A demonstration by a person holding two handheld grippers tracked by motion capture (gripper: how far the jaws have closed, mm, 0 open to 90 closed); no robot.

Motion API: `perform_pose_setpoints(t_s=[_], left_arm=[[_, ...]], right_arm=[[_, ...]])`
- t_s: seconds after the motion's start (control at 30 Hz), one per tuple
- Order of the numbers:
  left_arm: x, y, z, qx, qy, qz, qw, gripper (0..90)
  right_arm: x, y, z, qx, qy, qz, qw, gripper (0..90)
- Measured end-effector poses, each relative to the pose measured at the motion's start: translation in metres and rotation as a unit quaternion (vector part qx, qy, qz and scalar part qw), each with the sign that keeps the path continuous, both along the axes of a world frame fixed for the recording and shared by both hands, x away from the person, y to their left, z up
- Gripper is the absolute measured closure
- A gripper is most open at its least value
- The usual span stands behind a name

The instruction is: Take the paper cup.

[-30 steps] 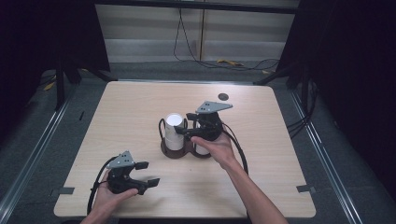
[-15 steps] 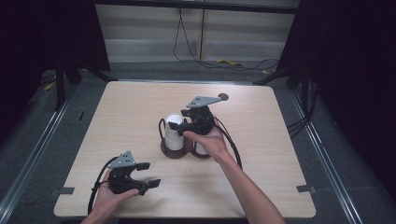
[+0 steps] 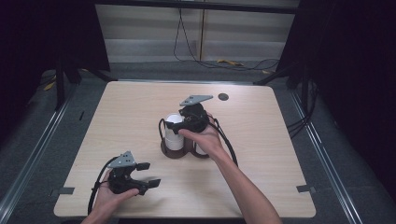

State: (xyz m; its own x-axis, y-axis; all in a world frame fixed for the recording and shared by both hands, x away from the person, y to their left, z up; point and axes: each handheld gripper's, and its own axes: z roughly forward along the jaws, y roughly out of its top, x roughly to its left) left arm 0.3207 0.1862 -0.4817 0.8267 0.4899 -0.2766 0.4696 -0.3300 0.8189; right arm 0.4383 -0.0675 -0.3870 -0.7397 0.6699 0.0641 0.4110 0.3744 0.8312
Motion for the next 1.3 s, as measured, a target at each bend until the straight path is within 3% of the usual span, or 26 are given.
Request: perform_pose_setpoints(t_s=[0.97,1.3], left_arm=[[0.001,0.001,0.000,0.001,0.001,0.001,1.0000,19.9],[0.001,0.000,0.000,0.002,0.002,0.001,1.0000,19.9]], right_arm=[[0.006,0.011,-0.011,-0.046,0.024,0.002,0.9986,33.2],[0.007,0.010,-0.009,-0.040,0.023,0.000,0.9989,33.9]])
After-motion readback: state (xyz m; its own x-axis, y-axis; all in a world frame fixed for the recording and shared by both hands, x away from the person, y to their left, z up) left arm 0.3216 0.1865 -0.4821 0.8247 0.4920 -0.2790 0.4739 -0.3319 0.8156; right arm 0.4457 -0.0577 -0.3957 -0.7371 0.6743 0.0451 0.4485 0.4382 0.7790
